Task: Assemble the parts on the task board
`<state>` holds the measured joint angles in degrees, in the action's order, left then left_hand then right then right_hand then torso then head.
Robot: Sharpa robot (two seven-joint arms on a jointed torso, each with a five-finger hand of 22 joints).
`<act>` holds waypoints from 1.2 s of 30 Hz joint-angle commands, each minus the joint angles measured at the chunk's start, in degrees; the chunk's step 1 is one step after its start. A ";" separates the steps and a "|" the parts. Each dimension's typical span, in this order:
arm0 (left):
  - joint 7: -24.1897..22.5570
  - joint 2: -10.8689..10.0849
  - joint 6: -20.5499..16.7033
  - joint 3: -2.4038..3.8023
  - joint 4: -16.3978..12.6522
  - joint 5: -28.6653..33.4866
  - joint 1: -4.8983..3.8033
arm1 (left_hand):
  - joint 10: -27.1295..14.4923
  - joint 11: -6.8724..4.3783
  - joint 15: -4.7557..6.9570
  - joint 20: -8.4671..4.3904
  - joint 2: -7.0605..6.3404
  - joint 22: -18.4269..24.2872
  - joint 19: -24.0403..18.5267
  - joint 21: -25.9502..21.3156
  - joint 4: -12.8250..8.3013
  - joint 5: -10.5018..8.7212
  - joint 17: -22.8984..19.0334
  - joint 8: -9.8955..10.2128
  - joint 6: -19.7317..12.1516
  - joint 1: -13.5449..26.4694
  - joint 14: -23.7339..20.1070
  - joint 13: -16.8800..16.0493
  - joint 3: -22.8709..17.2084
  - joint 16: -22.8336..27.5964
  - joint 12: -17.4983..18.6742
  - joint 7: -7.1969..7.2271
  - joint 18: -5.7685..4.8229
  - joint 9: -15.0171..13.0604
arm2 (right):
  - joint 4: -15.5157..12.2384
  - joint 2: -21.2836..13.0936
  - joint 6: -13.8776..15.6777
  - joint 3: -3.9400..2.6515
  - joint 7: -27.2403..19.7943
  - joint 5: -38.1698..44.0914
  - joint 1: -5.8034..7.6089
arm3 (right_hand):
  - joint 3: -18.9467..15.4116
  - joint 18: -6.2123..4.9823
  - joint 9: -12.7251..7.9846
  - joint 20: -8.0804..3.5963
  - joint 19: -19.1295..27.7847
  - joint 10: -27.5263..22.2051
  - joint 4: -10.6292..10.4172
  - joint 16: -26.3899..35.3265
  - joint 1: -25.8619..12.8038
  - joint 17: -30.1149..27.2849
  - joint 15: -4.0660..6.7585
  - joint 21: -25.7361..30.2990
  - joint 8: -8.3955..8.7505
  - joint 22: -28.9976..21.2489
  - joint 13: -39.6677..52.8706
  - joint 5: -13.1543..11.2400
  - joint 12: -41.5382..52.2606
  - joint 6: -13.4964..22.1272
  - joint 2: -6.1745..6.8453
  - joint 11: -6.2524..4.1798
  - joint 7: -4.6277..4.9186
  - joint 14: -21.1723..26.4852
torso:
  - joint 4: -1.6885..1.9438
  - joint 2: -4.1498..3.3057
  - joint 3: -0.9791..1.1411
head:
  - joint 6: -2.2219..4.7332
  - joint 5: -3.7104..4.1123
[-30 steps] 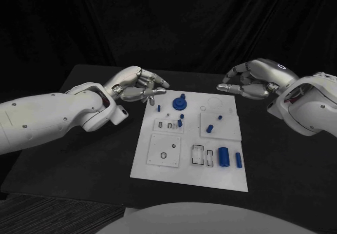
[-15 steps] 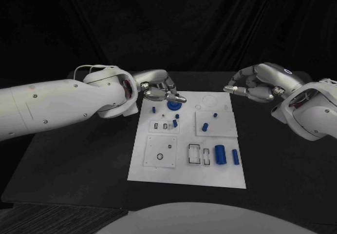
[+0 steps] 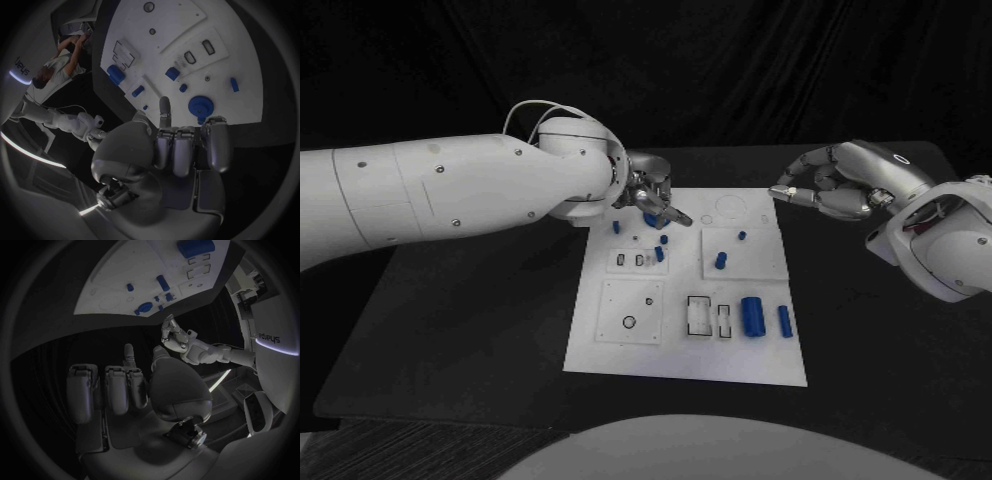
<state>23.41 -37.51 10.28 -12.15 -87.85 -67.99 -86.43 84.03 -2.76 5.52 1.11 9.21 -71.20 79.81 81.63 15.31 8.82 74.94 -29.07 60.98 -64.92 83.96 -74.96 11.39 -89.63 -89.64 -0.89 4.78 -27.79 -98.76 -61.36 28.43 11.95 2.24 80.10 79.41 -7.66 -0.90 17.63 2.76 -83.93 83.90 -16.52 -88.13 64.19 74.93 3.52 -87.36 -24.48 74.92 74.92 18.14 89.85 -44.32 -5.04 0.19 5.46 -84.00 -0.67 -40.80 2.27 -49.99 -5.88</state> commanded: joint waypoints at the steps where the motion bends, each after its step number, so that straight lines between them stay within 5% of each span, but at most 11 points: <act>1: 6.28 0.93 5.25 0.06 0.98 -0.67 -0.18 | 5.97 -0.39 0.41 -0.48 -0.03 -0.07 -0.03 0.08 -0.29 0.82 15.06 0.46 0.61 0.18 6.04 -15.04 -0.74 -0.37 -0.36 0.21 -0.60 -0.70 | 0.16 -0.07 -0.48 -0.04 1.83 -0.06 -0.40 | -0.41 0.06 0.04 0.43 -4.51 6.10 0.08 -0.08 0.76 11.36 -0.42 0.30 -0.28 13.97 15.08 0.50 0.15 -0.43 0.02 0.45 0.13 -5.23 | -0.43 0.24 0.07 | -0.01 -0.40; 5: 6.87 1.68 6.04 0.06 2.12 -0.67 -0.19 | 5.97 -0.31 0.41 -0.59 0.07 0.25 -0.16 -0.25 0.15 -0.28 15.06 2.90 0.38 1.03 6.04 -15.04 -1.02 -0.37 -0.36 -0.11 -0.57 -0.21 | 0.37 -0.02 -0.61 -0.04 2.12 -0.06 -0.72 | -0.45 0.06 0.03 0.44 -4.51 6.10 0.06 -0.04 0.98 11.27 -0.43 0.30 -0.29 13.97 15.08 0.80 0.15 -0.45 -0.19 0.47 0.13 -5.21 | -0.69 0.44 0.03 | -0.01 -0.86; 10: 5.61 2.20 5.75 0.06 3.05 -0.67 -0.20 | 5.97 1.67 -1.20 0.71 0.34 0.93 -0.59 -1.10 0.26 -2.91 15.06 12.26 -2.29 2.46 6.04 -15.04 -1.96 -0.37 -0.36 -2.46 -0.48 4.64 | 0.70 0.11 -0.94 -0.04 2.52 -0.06 -1.13 | -0.70 0.03 -0.01 0.46 -4.46 6.10 0.63 0.04 3.18 11.11 -0.44 0.38 -0.42 13.94 15.08 0.68 0.15 -0.64 -0.07 0.47 0.10 -5.18 | -1.07 0.62 0.02 | -0.01 -1.17; 12: 4.65 2.31 5.08 0.06 3.21 -0.67 -0.20 | 5.97 3.39 -2.61 1.86 0.33 0.73 -0.60 -1.22 -0.35 -2.89 15.06 17.35 -6.10 2.28 6.04 -15.04 -2.71 -0.37 -0.36 -4.26 -0.54 8.02 | 0.86 0.19 -0.96 -0.04 2.64 -0.06 -1.25 | -0.69 0.04 -0.02 0.46 -4.47 6.10 0.64 0.06 3.51 11.05 -0.44 0.36 -0.43 13.95 15.08 0.72 0.15 -0.66 -0.19 0.47 0.10 -5.17 | -1.06 0.76 0.01 | -0.01 -1.12; 16: 2.23 2.45 3.40 0.06 3.49 -0.67 -0.20 | 5.97 4.24 -3.52 2.95 0.05 0.39 -0.60 -1.26 -1.61 -2.67 15.06 21.08 -8.29 1.51 6.04 -15.04 -3.71 -0.37 -0.36 -5.54 -0.52 11.08 | 1.15 0.35 -1.01 -0.04 2.91 -0.06 -1.40 | -0.68 0.02 -0.04 0.46 -4.43 6.10 0.64 0.12 3.87 10.92 -0.44 0.45 -0.43 13.91 15.08 0.89 0.15 -0.67 -0.35 0.47 0.10 -5.14 | -1.08 0.83 -0.09 | -0.01 -1.16; 22: -0.05 2.68 2.71 0.05 4.04 -0.67 -0.19 | 5.97 3.47 -3.03 2.86 -0.44 0.58 -1.05 -1.69 -3.04 -2.69 15.06 25.37 -12.84 1.04 6.04 -15.04 -4.77 -0.37 -0.36 -5.00 -0.30 14.72 | 1.42 0.49 -1.10 -0.04 3.14 -0.06 -1.47 | -0.72 -0.01 -0.07 0.46 -4.38 6.10 0.80 0.16 4.80 10.84 -0.42 0.54 -0.44 13.88 15.08 1.25 0.15 -0.72 -0.42 0.45 0.09 -5.12 | -1.36 1.06 -0.09 | -0.01 -1.33; 24: -0.17 2.68 2.90 0.05 4.15 -0.67 -0.19 | 5.97 2.94 -2.68 2.63 -0.51 -0.37 -0.54 -1.25 -3.30 -2.69 15.06 25.64 -14.70 1.01 6.04 -15.04 -4.99 -0.37 -0.36 -4.27 -0.49 15.65 | 1.43 0.49 -1.07 -0.04 3.16 -0.06 -1.48 | -0.72 -0.01 -0.07 0.46 -4.38 6.10 0.80 0.16 4.80 10.84 -0.42 0.54 -0.44 13.88 15.08 1.25 0.15 -0.72 -0.42 0.45 0.09 -5.12 | -1.43 1.15 -0.08 | -0.01 -1.40; 26: 0.05 2.61 3.17 0.05 4.26 -0.67 -0.18 | 5.97 3.58 -2.98 2.57 -0.57 -1.65 0.19 -0.59 -3.21 -2.60 15.06 24.07 -10.46 1.65 6.04 -15.04 -5.10 -0.37 -0.36 -5.33 -0.84 15.40 | 1.41 0.47 -1.01 -0.04 3.17 -0.06 -1.49 | -0.73 0.00 -0.07 0.46 -4.40 6.10 0.79 0.16 4.81 10.84 -0.42 0.50 -0.45 13.89 15.08 1.25 0.15 -0.73 -0.42 0.45 0.09 -5.12 | -1.40 1.22 -0.08 | -0.01 -1.37; 27: 0.27 2.55 3.32 0.05 4.30 -0.67 -0.18 | 5.97 4.17 -3.51 2.86 -0.62 -2.57 0.74 -0.10 -2.93 -2.36 15.06 21.56 -5.39 2.27 6.04 -15.04 -5.02 -0.37 -0.36 -5.07 -1.07 14.46 | 1.39 0.46 -0.99 -0.04 3.16 -0.06 -1.49 | -0.73 0.00 -0.07 0.46 -4.40 6.10 0.79 0.16 4.81 10.84 -0.42 0.50 -0.45 13.89 15.08 1.25 0.15 -0.73 -0.42 0.45 0.09 -5.12 | -1.40 1.23 -0.12 | -0.01 -1.36; 31: 1.52 2.32 3.29 0.05 4.29 -0.67 -0.17 | 5.97 2.67 -2.52 2.46 -0.83 -3.47 1.21 0.36 -2.53 -2.75 15.06 17.55 3.07 3.42 6.04 -15.04 -5.02 -0.37 -0.36 -3.01 -1.09 12.20 | 1.31 0.45 -0.89 -0.04 3.11 -0.06 -1.50 | -0.92 0.00 -0.07 0.46 -4.40 6.10 0.50 0.13 4.69 10.89 -0.42 0.50 -0.50 13.90 15.08 1.27 0.15 -0.86 -0.52 0.45 0.10 -5.14 | -1.36 1.33 -0.24 | -0.01 -1.59; 36: 4.54 2.42 5.35 0.04 4.57 -0.67 -0.12 | 5.97 1.05 -1.00 1.02 -1.20 -3.86 1.34 0.45 -1.70 -3.27 15.06 14.95 6.79 4.83 6.04 -15.04 -4.78 -0.37 -0.36 -1.32 -1.14 8.90 | 1.15 0.41 -0.76 -0.04 2.94 -0.06 -1.50 | -1.13 0.02 -0.09 0.45 -4.43 6.10 0.20 0.15 4.51 10.85 -0.42 0.45 -0.52 13.92 15.08 1.30 0.15 -0.94 -0.64 0.45 0.09 -5.13 | -1.38 1.47 -0.32 | -0.01 -1.85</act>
<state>26.24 -35.22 14.16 -12.15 -83.29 -68.59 -86.47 83.96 -1.47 4.26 2.55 8.07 -74.95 81.20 81.85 13.36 5.61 74.92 -13.88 67.46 -60.48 84.03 -74.93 6.62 -89.63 -89.62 -2.34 4.80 -18.58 -97.44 -60.90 27.60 11.95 4.31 79.98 78.03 -8.53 -0.90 17.61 2.76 -83.93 83.91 -16.28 -88.13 68.32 74.91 3.53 -87.09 -24.69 74.95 74.91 19.06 89.86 -44.93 -5.44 0.19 5.65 -84.00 -2.04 -39.44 2.03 -50.01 -7.64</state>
